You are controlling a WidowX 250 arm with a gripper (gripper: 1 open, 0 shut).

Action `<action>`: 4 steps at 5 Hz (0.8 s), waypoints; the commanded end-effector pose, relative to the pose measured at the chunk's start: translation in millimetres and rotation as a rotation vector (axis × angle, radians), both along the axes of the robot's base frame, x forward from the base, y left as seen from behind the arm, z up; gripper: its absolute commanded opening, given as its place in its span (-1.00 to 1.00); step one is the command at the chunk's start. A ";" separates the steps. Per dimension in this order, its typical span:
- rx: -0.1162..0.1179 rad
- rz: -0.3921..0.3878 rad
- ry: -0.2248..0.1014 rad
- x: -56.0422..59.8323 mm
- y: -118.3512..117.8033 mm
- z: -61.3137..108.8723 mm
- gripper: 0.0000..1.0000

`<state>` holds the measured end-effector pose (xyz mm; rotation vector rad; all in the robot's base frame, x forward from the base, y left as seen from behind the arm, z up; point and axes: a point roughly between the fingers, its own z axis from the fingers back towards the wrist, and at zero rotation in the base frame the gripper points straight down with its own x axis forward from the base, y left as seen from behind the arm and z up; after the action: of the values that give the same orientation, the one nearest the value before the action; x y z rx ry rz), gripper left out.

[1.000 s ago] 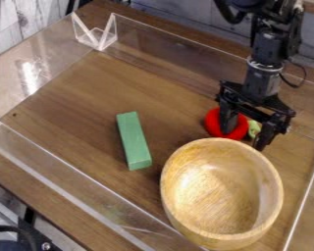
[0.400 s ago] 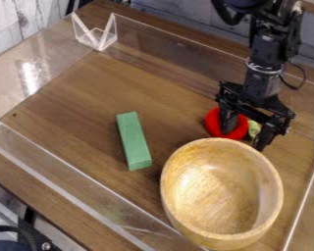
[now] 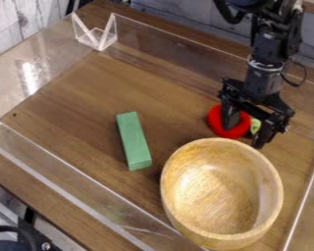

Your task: Move the red object to the left side of the table

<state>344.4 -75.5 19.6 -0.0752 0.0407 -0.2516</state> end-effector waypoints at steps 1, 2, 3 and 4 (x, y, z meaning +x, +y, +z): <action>0.000 -0.009 -0.014 5.6 14.1 -8.5 1.00; -0.003 0.003 -0.015 5.5 21.1 -8.4 1.00; -0.004 -0.014 -0.014 4.3 22.9 -8.2 1.00; -0.005 -0.030 -0.013 3.3 24.2 -7.7 1.00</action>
<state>344.0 -64.9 18.1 -0.0834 0.0430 -0.2822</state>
